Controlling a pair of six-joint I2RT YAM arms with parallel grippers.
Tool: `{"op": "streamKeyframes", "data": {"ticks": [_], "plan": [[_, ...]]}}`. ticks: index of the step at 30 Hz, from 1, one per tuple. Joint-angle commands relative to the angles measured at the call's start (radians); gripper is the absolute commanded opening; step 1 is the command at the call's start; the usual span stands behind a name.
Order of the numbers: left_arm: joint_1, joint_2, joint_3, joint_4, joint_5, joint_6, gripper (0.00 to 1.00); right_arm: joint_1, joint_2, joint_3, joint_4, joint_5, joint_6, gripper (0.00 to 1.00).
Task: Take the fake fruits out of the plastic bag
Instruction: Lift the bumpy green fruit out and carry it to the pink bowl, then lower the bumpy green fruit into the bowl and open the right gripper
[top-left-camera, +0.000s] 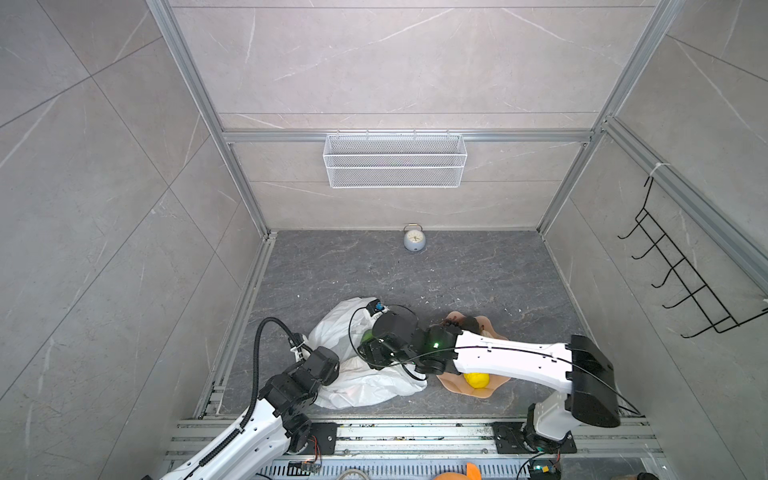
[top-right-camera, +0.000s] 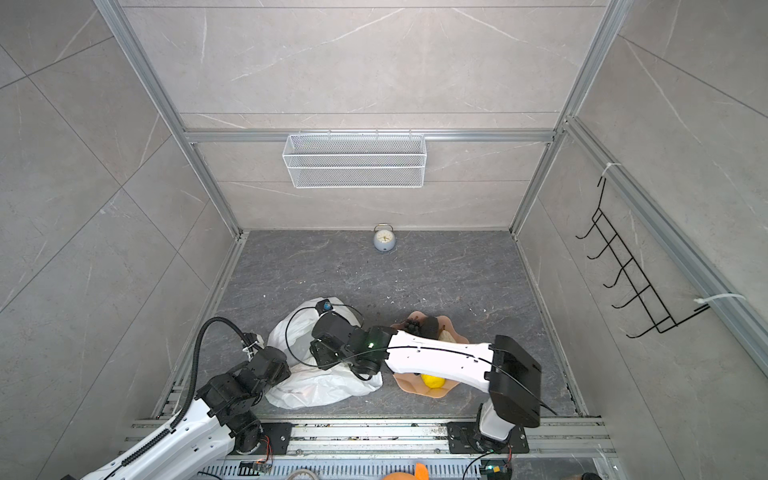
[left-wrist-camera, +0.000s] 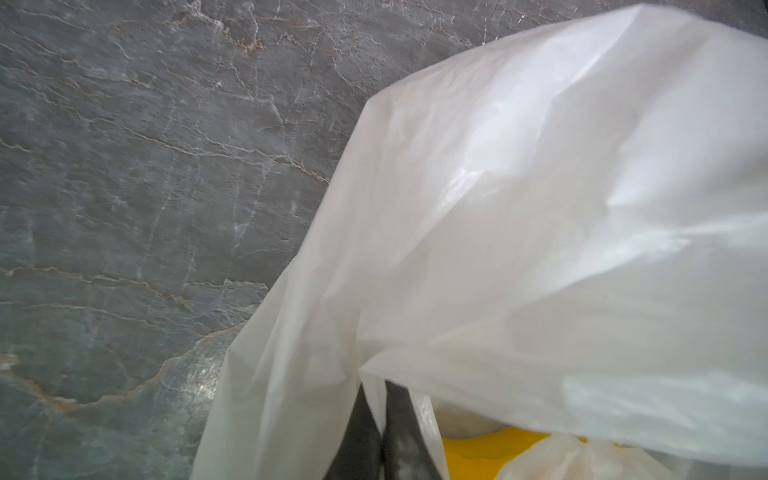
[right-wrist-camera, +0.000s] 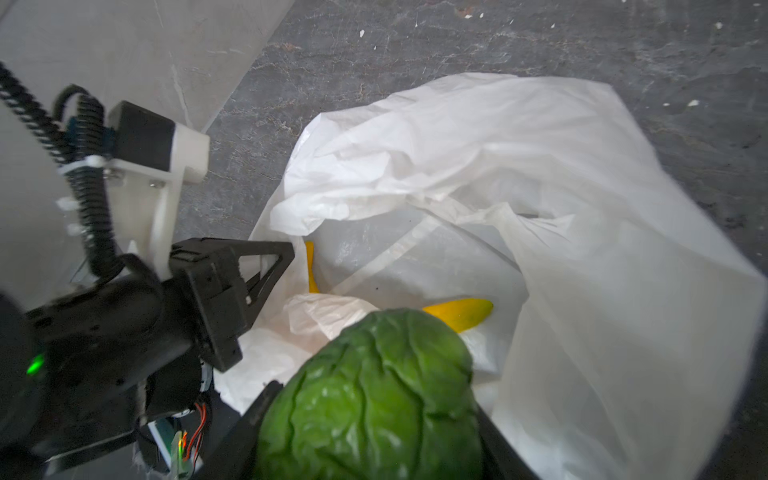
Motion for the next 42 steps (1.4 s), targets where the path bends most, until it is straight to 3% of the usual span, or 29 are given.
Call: {"op": "streamKeyframes", "data": {"ticks": [1, 8, 18, 25, 34, 42], "plan": [[0.003, 0.012, 0.039, 0.020, -0.009, 0.035, 0.00, 0.000, -0.097, -0.035, -0.108, 0.085, 0.024, 0.56], [0.004, 0.031, 0.068, 0.021, -0.008, 0.081, 0.00, -0.109, -0.278, -0.133, -0.305, 0.196, 0.049, 0.56], [0.004, 0.048, 0.061, 0.042, -0.008, 0.090, 0.00, -0.261, -0.415, -0.176, -0.506, 0.227, 0.073, 0.56], [0.005, 0.040, 0.047, 0.045, -0.009, 0.087, 0.00, -0.242, -0.425, -0.232, -0.646, 0.151, 0.165, 0.55], [0.005, 0.047, 0.044, 0.056, -0.008, 0.090, 0.00, -0.110, -0.370, -0.244, -0.735, 0.191, 0.235, 0.55], [0.004, 0.036, 0.041, 0.060, 0.019, 0.096, 0.00, -0.079, -0.285, -0.257, -0.712, 0.197, 0.232, 0.56]]}}
